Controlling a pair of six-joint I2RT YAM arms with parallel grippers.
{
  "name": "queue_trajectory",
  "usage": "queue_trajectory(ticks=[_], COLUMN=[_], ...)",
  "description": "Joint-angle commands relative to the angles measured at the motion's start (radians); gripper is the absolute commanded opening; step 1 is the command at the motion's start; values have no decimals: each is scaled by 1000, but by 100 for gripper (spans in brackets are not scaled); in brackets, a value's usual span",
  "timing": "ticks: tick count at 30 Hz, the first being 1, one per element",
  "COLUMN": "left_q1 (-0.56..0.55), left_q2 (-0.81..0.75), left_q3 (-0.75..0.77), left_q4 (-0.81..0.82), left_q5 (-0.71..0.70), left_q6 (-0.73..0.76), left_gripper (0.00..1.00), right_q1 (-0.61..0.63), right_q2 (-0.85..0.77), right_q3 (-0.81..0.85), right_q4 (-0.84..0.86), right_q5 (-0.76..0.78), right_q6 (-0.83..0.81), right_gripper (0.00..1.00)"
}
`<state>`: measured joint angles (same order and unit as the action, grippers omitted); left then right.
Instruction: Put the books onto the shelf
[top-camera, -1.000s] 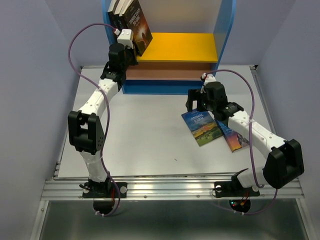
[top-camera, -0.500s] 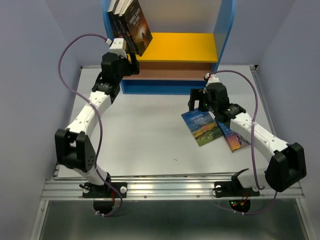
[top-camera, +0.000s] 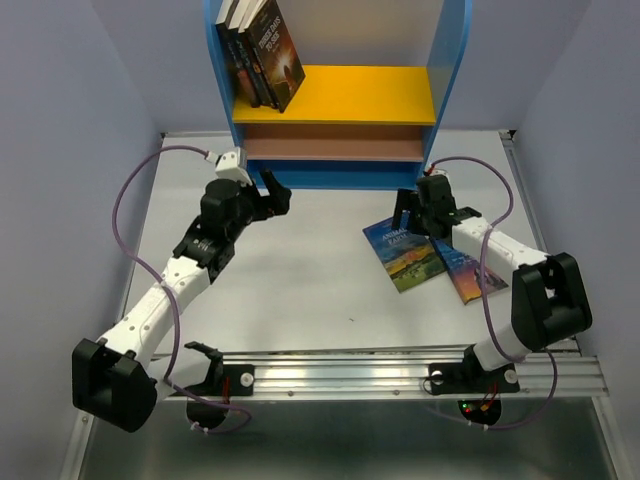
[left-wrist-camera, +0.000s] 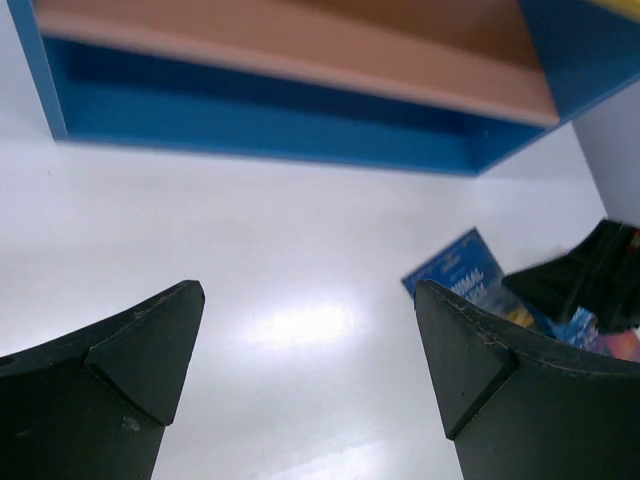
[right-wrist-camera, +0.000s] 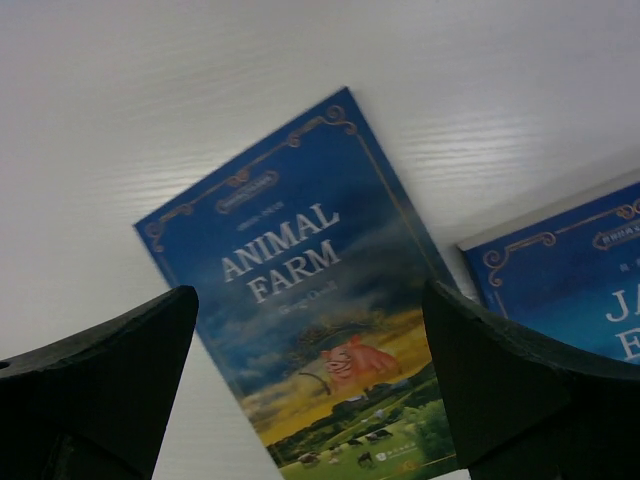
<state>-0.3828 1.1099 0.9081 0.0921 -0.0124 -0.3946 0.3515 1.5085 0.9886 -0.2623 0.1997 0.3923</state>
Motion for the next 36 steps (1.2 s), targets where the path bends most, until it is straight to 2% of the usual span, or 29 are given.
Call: queue_trajectory(ticks=[1, 6, 15, 23, 31, 36], left_q1=[-41, -59, -70, -71, -74, -99], left_q2=[-50, -71, -45, -21, 18, 67], left_q3=[-118, -218, -252, -259, -307, -344], left_q4=[-2, 15, 57, 78, 123, 170], left_q5=[5, 49, 88, 121, 195, 224], left_q6=[-118, -199, -227, -234, -292, -334], left_gripper=[99, 99, 99, 99, 99, 99], right_q1=[-63, -103, -125, -125, -115, -53], right_q2=[27, 71, 139, 194, 59, 16], right_q3=[-41, -74, -111, -145, -255, -306], right_q4=[-20, 15, 109, 189, 198, 210], right_q5=[-3, -3, -48, -233, -506, -583], right_q6=[54, 46, 34, 19, 86, 163], right_gripper=[100, 100, 100, 100, 100, 100])
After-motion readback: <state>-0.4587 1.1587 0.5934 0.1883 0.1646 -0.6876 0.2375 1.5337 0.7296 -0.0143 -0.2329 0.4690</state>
